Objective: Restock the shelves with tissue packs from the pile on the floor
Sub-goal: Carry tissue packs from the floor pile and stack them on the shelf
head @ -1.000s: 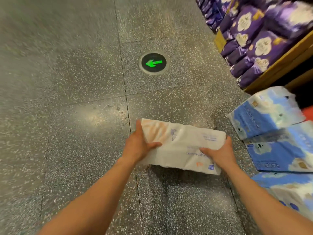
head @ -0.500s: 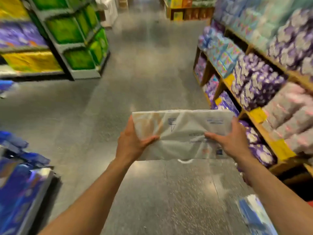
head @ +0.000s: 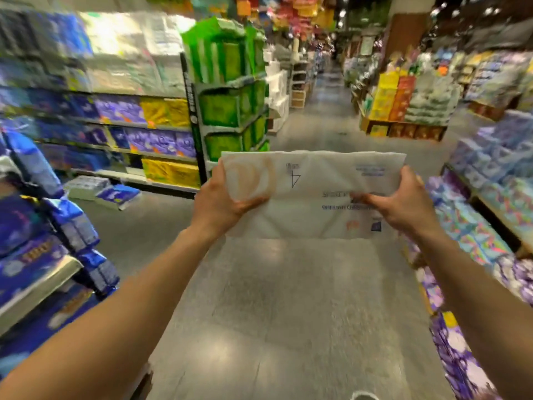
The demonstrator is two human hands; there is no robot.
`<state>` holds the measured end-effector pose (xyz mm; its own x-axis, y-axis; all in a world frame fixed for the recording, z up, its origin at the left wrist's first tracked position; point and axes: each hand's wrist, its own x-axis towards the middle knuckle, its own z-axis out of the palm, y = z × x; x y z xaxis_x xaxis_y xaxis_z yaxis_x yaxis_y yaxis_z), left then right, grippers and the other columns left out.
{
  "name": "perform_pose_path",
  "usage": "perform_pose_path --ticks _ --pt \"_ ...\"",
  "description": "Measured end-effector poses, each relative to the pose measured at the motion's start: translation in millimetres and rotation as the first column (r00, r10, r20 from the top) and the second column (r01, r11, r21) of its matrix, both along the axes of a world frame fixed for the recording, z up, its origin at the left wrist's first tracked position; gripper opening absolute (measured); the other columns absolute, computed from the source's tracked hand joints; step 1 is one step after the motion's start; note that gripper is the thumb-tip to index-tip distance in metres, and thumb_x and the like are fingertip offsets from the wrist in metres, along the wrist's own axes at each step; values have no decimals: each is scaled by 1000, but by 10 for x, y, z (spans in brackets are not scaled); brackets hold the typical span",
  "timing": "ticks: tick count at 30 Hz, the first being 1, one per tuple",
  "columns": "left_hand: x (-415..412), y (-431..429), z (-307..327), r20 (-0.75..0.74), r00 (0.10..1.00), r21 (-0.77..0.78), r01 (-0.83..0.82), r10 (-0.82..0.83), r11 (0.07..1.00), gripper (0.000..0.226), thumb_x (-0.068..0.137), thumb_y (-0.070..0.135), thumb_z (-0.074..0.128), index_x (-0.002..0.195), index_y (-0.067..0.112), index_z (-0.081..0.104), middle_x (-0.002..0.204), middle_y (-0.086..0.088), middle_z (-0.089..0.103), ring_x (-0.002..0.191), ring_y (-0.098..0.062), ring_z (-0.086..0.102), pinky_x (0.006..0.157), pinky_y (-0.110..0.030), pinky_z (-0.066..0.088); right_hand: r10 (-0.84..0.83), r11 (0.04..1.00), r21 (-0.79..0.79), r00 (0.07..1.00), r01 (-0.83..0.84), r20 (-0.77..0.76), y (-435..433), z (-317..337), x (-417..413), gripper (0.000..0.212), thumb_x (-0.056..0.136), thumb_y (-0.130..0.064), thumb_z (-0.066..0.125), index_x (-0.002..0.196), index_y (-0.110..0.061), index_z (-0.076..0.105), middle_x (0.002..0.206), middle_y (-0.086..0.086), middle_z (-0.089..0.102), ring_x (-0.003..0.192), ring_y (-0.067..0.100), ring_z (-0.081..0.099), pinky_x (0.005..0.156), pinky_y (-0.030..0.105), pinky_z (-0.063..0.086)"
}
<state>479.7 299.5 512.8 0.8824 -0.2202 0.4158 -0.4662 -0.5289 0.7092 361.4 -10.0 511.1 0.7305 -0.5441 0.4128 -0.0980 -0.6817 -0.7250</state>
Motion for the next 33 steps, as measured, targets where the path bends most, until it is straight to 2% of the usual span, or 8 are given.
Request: perform_pose_path --ticks 3,6,10,12,15,20,27,33 --pt "671 127 258 24 995 -51 -98 99 994 97 63 57 86 140 19 41 127 -8 64 111 -32 61 75 -28 37 121 993 -2 992 -121 37 1 288 984 90 53 -62 92 124 -21 54 122 11 55 104 29 63 84 45 60" --pt "1433 345 479 36 978 -65 -204 206 977 99 60 62 86 139 19 43 124 -8 65 109 -32 62 77 -32 42 224 974 -24 973 -223 47 107 552 2056 100 41 -80 83 120 -27 52 120 8 55 100 27 65 78 51 63" --pt "2441 748 556 24 947 -84 -318 321 944 105 57 67 84 141 21 41 124 -6 65 108 -28 63 88 -38 52 344 938 -57 938 -341 49 528 743 3427 85 56 -55 91 123 -18 53 120 11 52 100 30 62 84 54 60" --pt "2974 962 504 20 928 -102 -369 372 924 103 57 65 85 140 22 42 116 1 64 101 -23 63 84 -32 50 399 916 -71 916 -396 43 731 685 4135 87 55 -58 89 123 -18 53 119 11 52 102 30 61 86 56 59" --pt "3908 1264 447 38 913 -119 -399 406 909 101 58 62 87 141 25 42 109 9 59 96 -14 59 82 -25 47 471 882 -78 879 -466 73 1022 585 5286 104 41 -84 80 121 -23 54 119 8 58 105 30 62 85 54 60" --pt "5632 1668 693 74 907 -123 -405 416 906 106 57 67 86 143 25 40 111 8 57 99 -14 57 87 -28 49 487 873 -63 863 -483 132 1425 777 7096 107 36 -89 76 117 -23 52 117 8 58 105 29 61 82 53 61" --pt "8055 1961 1083 106 878 -102 -457 467 883 106 54 72 84 140 28 40 115 4 64 105 -23 64 94 -44 55 463 886 -107 872 -451 163 1723 1182 9514 77 64 -50 91 121 -16 52 119 11 50 104 24 52 83 44 55" --pt "10101 2192 1108 150 848 -86 -501 508 861 112 49 81 79 140 29 39 126 2 62 112 -24 62 96 -49 54 543 840 -153 815 -521 204 1943 1151 11824 75 64 -51 91 120 -20 53 117 10 57 99 23 59 69 28 52"
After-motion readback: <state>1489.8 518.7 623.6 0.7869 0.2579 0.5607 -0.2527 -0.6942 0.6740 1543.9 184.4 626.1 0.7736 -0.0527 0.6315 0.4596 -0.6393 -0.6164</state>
